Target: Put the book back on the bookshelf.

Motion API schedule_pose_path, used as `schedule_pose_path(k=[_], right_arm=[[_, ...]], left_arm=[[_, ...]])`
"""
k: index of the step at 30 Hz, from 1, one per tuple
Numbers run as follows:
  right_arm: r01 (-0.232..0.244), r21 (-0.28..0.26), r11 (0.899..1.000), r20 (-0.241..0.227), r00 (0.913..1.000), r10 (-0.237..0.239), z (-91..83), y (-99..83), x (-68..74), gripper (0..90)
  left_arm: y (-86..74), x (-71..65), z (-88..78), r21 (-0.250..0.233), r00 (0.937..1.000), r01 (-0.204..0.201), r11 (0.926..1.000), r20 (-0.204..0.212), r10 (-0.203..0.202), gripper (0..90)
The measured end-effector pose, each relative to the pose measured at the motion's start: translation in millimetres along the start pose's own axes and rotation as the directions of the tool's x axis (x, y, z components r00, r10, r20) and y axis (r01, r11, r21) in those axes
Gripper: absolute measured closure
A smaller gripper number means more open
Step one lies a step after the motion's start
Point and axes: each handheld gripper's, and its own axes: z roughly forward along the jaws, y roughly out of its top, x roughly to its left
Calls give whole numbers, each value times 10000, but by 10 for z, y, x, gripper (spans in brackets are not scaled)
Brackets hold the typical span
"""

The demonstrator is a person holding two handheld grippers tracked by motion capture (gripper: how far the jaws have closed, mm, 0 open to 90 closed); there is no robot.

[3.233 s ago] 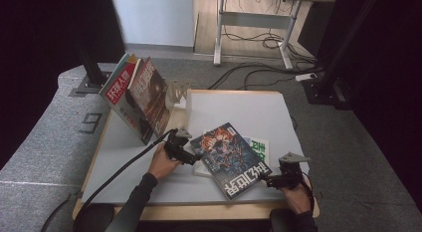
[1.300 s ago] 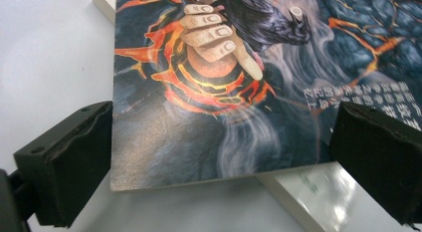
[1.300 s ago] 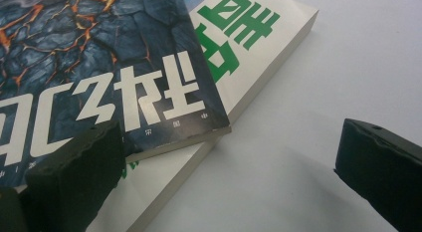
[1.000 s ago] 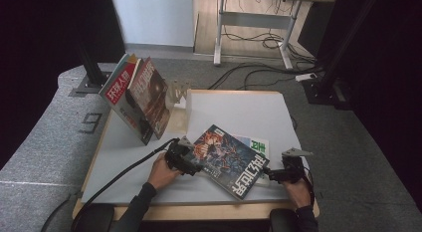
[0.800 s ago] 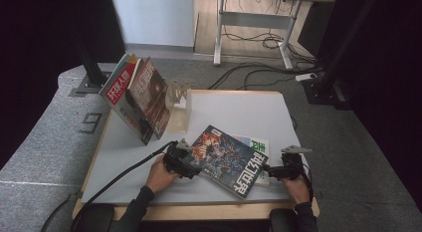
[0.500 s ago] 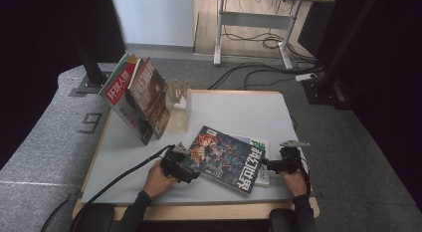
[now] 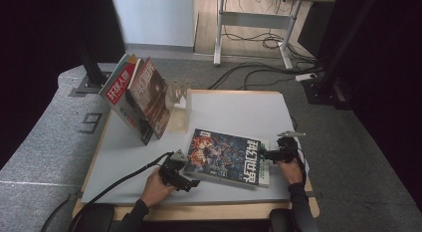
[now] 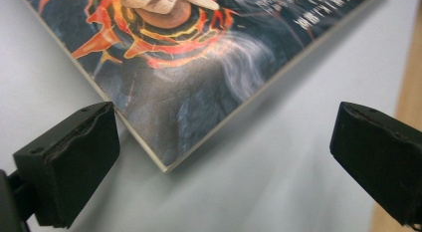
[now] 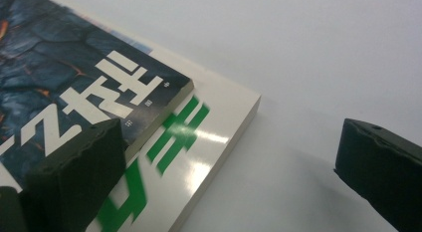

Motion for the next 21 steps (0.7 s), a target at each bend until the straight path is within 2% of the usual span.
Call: schedule_pose_path(k=[5,10,13,15,19,21], right_arm=[[-126,59,9999,25,9999,126,70,35,-38,3],[98,59,9999,253,9996,-99,-1,9,-15,7],[-84,-194,9998,70,9999,85,-73,6,8,6],[-1,-290,9996,-36,10000,0,-110,0,51,6],[296,-207,9993,-348,9989,-303,-149,-46,164,5],[475,-170,9987,-518,9975,-483,-170,-86,238,5]], left_arm=[[-11,2,-37,4,9994,-345,9994,38,345,0],[27,80,-138,-479,9993,-315,9984,-220,305,0],[77,145,-186,-937,9994,-234,9953,-285,208,0],[127,187,-182,-1078,9994,-226,9939,-296,195,6],[245,202,-84,-849,9975,-638,9943,-357,609,9],[299,218,-20,-750,9971,-713,9946,-336,690,10]])
